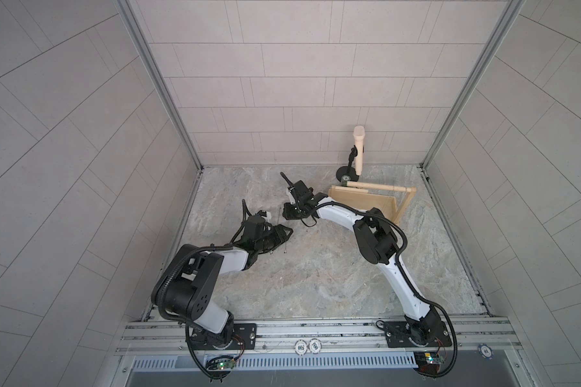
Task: Take the necklace off the jewelry display stand
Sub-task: Place the necklace at the center of the board.
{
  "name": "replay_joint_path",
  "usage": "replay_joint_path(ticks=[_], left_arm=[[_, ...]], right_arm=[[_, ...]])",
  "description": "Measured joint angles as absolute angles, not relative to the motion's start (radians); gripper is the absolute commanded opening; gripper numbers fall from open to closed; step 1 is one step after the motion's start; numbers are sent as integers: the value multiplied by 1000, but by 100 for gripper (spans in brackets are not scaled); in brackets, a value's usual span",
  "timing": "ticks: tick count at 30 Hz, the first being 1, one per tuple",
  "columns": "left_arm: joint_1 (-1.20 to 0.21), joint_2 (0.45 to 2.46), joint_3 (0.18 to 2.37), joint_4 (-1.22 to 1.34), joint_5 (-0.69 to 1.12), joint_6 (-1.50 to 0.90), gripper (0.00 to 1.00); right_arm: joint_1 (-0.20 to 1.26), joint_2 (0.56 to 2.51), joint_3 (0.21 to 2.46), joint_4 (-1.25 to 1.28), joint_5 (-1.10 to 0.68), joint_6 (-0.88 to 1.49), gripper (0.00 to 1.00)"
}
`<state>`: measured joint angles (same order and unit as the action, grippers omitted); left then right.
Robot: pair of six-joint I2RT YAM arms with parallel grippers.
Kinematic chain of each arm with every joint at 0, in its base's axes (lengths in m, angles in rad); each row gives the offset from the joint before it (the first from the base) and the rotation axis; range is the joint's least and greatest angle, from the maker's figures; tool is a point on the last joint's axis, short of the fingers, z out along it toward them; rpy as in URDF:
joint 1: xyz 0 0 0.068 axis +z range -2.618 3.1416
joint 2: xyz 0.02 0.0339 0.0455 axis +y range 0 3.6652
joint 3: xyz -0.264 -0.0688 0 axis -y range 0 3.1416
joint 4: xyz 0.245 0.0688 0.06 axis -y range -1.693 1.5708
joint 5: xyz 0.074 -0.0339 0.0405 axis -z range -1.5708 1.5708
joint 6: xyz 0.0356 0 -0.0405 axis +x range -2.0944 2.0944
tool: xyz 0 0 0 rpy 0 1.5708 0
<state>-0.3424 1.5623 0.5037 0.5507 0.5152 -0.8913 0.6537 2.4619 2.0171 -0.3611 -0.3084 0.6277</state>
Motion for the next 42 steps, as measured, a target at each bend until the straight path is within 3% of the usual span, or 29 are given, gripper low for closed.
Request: replay_joint_path(ticks=[21,42], left_arm=[[-359,1607,456,586,505,-882,64],[-358,1575,439,551,497,-856,64]], right_arm=[[653,2483,2083,-440,-311,641,35],[649,2507,2218,-601,-331,648,51]])
